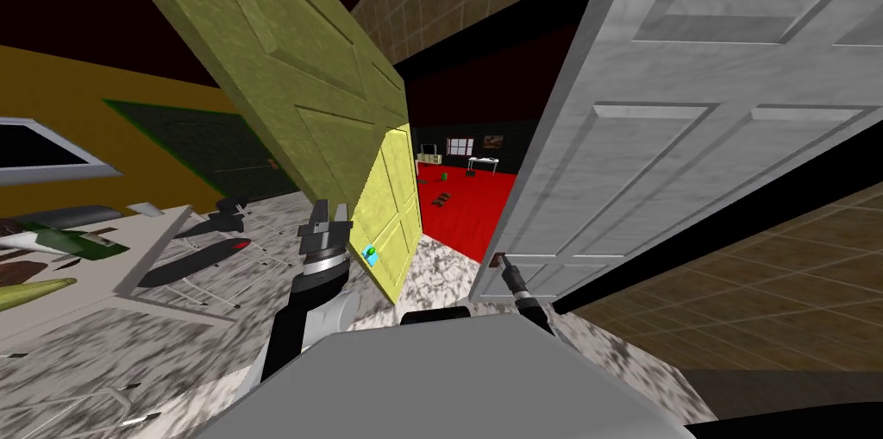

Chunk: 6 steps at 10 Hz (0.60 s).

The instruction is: Pull the door open

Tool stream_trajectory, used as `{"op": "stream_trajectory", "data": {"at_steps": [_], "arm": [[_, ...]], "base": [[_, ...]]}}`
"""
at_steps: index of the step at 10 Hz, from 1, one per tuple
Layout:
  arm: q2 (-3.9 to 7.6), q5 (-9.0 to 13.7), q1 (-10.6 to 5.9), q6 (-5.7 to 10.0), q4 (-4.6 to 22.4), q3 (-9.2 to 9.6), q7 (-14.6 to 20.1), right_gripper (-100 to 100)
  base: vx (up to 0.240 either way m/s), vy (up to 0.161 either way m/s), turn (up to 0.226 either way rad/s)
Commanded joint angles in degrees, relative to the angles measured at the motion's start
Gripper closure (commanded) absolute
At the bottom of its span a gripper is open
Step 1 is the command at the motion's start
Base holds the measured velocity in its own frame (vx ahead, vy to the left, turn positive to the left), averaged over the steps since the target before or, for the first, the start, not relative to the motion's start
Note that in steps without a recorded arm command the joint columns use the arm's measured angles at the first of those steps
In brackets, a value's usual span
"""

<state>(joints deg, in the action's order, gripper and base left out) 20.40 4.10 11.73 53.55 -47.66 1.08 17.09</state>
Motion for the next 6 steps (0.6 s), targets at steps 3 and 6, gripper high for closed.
{"op": "stream_trajectory", "data": {"at_steps": [3, 6], "arm": [[1.99, -0.9, 3.09, 3.23, -0.8, 2.10, 2.6, 100], [2.69, -1.0, 4.30, 4.59, -0.4, 2.42, 3.0, 100]], "base": [[-0.246, -0.060, 0.143], [-0.159, -0.040, 0.124]]}}
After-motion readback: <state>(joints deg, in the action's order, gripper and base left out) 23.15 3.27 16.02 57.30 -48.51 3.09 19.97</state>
